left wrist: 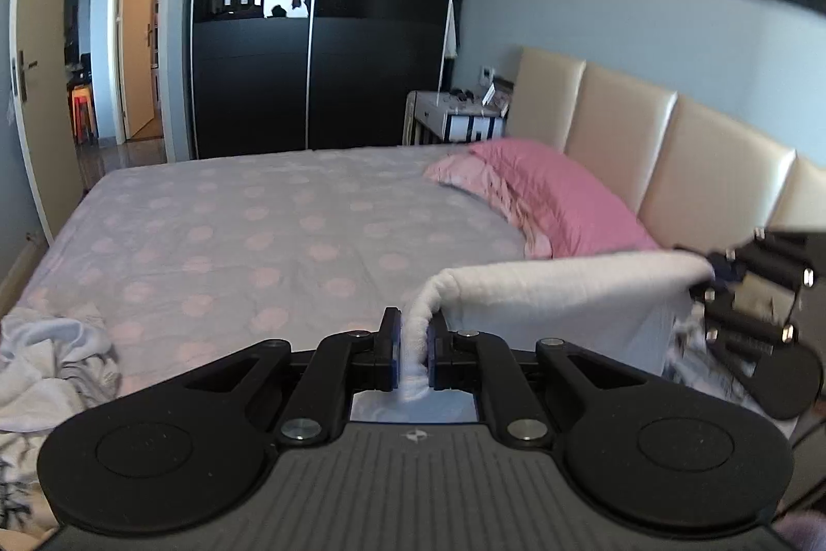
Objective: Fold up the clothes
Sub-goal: 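Lift the white garment with both grippers and fold it in half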
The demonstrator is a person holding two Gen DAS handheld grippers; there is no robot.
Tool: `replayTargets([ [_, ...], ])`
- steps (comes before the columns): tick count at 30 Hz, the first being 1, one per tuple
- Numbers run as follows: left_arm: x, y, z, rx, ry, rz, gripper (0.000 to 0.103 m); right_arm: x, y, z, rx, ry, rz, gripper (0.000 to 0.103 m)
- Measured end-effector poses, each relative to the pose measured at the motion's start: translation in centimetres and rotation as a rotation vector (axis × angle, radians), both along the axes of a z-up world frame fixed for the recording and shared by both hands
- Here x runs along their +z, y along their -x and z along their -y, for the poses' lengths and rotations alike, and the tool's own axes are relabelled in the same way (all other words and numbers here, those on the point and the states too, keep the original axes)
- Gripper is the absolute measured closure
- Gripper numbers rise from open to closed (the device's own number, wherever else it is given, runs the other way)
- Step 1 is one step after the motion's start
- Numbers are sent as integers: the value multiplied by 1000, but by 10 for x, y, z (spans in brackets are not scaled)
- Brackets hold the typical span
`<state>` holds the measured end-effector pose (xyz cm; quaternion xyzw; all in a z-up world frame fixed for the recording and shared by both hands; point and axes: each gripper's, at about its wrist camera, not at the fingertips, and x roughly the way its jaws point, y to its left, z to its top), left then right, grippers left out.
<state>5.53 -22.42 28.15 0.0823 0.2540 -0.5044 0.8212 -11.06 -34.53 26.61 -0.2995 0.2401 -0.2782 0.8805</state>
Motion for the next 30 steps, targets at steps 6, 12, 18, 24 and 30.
replayTargets([
  [6, 37, 1, 5, -10, 110, 71, 95, 17, -5, 6, -68, 81, 142, 94],
  [12, 4, 17, -3, -135, 60, 143, 95, -14, 20, -2, -24, 72, 51, 94],
  [18, -103, 39, -26, -301, -126, 83, 95, -108, 70, -24, 74, -64, -164, 94],
  [24, -194, 79, -52, -391, -428, 0, 95, -189, 113, -60, 196, -217, -332, 94],
  [30, -227, 117, -75, -454, -594, -16, 96, -229, 138, -91, 243, -296, -431, 94],
])
